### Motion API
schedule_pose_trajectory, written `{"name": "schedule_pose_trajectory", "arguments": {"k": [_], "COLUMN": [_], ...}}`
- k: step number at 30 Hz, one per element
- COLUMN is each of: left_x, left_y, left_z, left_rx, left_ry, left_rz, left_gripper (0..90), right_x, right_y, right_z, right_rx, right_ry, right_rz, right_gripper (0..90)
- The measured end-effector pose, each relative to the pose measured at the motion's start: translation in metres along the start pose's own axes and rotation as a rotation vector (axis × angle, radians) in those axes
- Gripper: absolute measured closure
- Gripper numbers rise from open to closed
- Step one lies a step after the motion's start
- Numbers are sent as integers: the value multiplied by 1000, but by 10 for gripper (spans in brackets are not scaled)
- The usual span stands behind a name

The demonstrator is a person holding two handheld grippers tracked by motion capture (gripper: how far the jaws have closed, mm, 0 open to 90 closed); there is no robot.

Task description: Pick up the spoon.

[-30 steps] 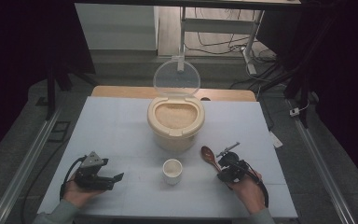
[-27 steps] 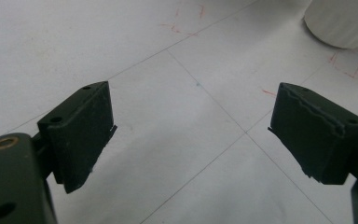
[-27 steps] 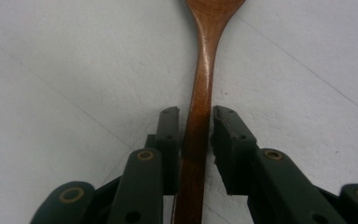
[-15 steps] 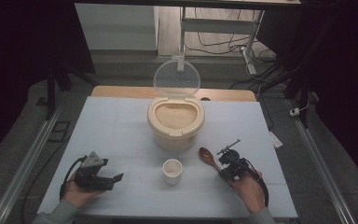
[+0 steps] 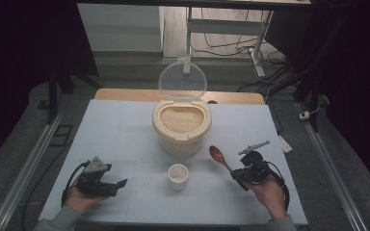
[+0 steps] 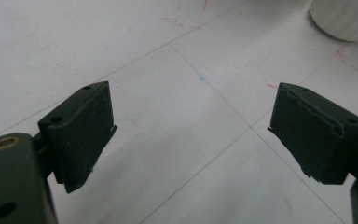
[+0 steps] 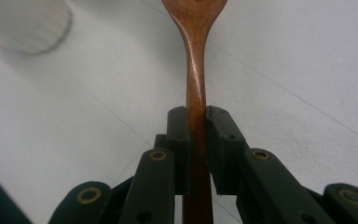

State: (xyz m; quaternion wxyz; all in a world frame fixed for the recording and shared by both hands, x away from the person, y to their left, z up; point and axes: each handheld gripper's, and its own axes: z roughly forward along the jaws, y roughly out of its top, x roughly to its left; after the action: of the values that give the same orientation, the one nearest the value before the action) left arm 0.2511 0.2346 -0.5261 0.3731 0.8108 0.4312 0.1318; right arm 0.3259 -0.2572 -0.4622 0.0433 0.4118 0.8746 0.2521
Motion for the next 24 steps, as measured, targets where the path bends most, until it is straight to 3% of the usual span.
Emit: {"name": "schedule_pose_trajectory", "arguments": {"k": [3,10,14,24], "left_x": [0,0,-1,-1], "left_y": [0,0,0,0], "left_z": [0,1,1,1], "left_rx": [0,4,3,6], "left_ry": [0,-2,-3,-3], "left_rz": [0,2,5,5], "left_gripper": [135,135,135,135], "right_x": [-2,0,7,10], "right_y": [-1,0,3,6], "right_z": [-9,-19,-24,-20], "right_rx": [-45,-88,-129,-148], "right_ry": [45,71,94,153], "right_rz": [-10,-42,-85,-102], "right_gripper": [791,791,791,791]}}
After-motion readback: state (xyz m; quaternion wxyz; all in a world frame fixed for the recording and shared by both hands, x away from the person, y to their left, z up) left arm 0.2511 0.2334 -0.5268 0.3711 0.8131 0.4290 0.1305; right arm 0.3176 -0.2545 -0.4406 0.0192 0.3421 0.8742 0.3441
